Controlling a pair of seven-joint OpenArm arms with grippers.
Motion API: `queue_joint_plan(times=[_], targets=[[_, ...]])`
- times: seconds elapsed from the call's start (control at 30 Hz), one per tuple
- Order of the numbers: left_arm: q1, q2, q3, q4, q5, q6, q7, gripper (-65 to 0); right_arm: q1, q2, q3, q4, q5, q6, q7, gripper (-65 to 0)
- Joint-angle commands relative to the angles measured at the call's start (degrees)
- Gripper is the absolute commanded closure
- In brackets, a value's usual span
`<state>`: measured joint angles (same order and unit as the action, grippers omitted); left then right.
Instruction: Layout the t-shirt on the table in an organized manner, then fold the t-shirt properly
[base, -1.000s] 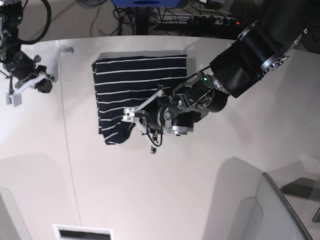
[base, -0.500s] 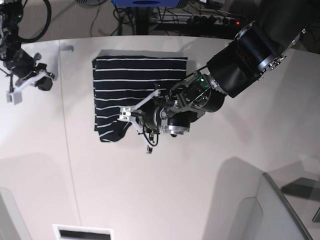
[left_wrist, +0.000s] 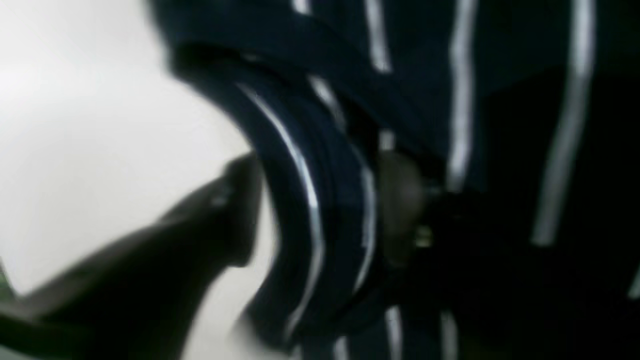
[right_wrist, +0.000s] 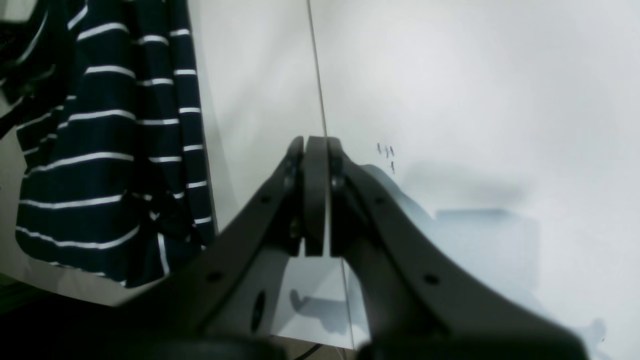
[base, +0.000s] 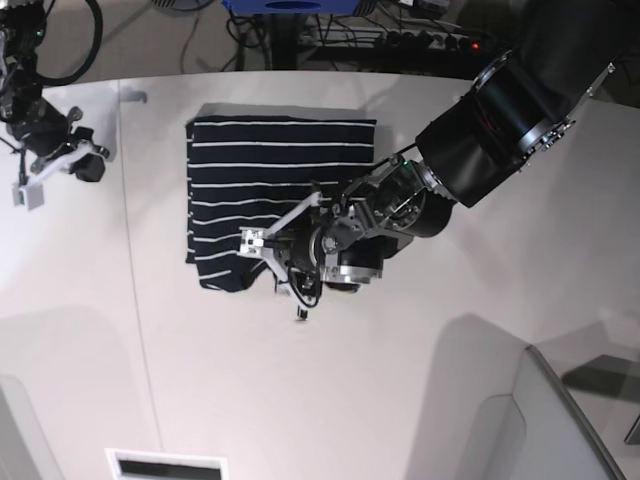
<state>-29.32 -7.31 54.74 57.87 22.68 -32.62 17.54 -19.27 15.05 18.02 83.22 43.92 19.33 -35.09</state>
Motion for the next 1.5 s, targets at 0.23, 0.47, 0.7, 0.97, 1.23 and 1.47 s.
queue_joint_plan(times=[0.23, 0.47, 0.7, 0.97, 1.23, 1.47], targets=[[-3.4, 0.1, -0.7, 2.9, 0.0, 0.6, -0.3, -45.1, 0.1, 0.8, 0.1, 0.9, 0.8, 0.5, 1.1, -0.6], [-0.1, -0.1, -9.2, 13.8, 0.0, 0.6, 1.3, -44.9, 0.2, 0.8, 0.1, 0.9, 0.8, 0.5, 1.0, -0.6], [6.4, -3.8, -11.5, 24.8, 0.0, 0.5, 8.3, -44.9, 0.2, 0.8, 0.1, 0.9, 0.8, 0.5, 0.8, -0.6], [19.5, -7.9, -24.9, 40.8, -0.1, 0.5, 13.4, -25.3, -1.0, 1.3, 0.4, 2.7, 0.8, 0.9, 0.7, -0.6], [40.9, -5.0, -46.8, 51.8, 0.0, 0.8, 12.7, 0.0, -9.8, 4.2, 0.4, 18.2, 0.7, 0.9, 0.9, -0.6], [60.7, 0.0, -59.4, 53.1, -0.1, 0.8, -3.3, 0.0, -18.9, 11.2, 0.5, 21.4, 0.6, 1.0, 0.8, -0.6]])
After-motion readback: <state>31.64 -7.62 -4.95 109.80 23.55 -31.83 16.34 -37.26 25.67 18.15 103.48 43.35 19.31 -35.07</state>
